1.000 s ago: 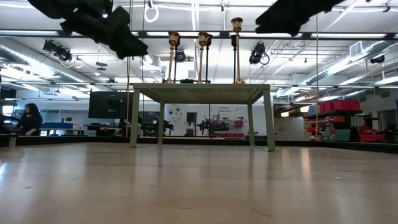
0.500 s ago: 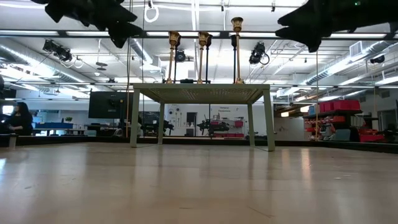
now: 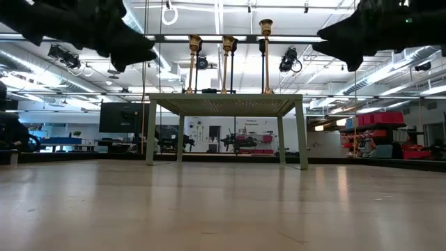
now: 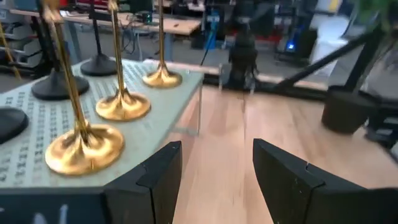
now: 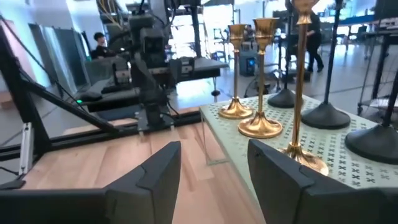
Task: Pick & Place candle stick holders
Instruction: Return to Home Position
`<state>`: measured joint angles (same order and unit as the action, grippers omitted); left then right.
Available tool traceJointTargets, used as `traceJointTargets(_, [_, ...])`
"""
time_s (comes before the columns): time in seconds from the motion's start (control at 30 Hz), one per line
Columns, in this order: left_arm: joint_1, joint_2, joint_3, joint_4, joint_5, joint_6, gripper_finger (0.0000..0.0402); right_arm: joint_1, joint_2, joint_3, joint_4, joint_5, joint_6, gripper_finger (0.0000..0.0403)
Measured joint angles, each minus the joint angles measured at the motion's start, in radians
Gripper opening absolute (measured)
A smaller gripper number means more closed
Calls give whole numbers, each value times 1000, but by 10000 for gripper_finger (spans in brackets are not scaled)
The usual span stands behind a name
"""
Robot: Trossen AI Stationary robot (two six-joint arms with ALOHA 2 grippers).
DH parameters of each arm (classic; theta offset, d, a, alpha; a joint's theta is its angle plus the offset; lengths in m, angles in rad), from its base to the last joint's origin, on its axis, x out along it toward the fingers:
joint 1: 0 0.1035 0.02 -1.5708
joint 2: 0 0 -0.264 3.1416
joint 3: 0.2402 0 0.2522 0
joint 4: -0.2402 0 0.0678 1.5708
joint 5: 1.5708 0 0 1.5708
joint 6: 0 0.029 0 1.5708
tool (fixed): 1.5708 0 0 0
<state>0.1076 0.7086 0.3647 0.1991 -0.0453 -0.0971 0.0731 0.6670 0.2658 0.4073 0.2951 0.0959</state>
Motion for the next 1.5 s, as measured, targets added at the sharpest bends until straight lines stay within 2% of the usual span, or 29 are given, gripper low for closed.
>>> traceJointTargets(0.07, [-47, -4, -19, -5, -59, 27, 197, 0, 0, -27, 47, -18, -8, 185])
traceJointTargets(0.17, [-95, -6, -46, 1, -90, 97, 197, 0, 0, -58, 89, -57, -26, 185])
traceJointTargets(0.33, [-112, -11, -115, 48, -96, 116, 197, 0, 0, -103, 141, -51, -26, 185])
traceJointTargets(0.47, [-111, -11, -202, 182, -95, 116, 197, 0, 0, -124, 148, -53, -26, 185])
traceJointTargets(0.73, [-108, -11, -328, 315, -89, 110, 197, 0, 0, -215, 311, -119, -55, 185])
traceJointTargets(0.8, [-101, -11, -338, 324, -89, 113, 197, 0, 0, -251, 359, -101, -53, 185])
traceJointTargets(1.1, [-7, -11, -356, 317, -90, 109, 197, 0, 2, -251, 330, -85, -27, 185])
traceJointTargets(1.5, [-1, -9, -357, 315, -89, 83, 197, 0, 2, -251, 324, -86, -6, 185])
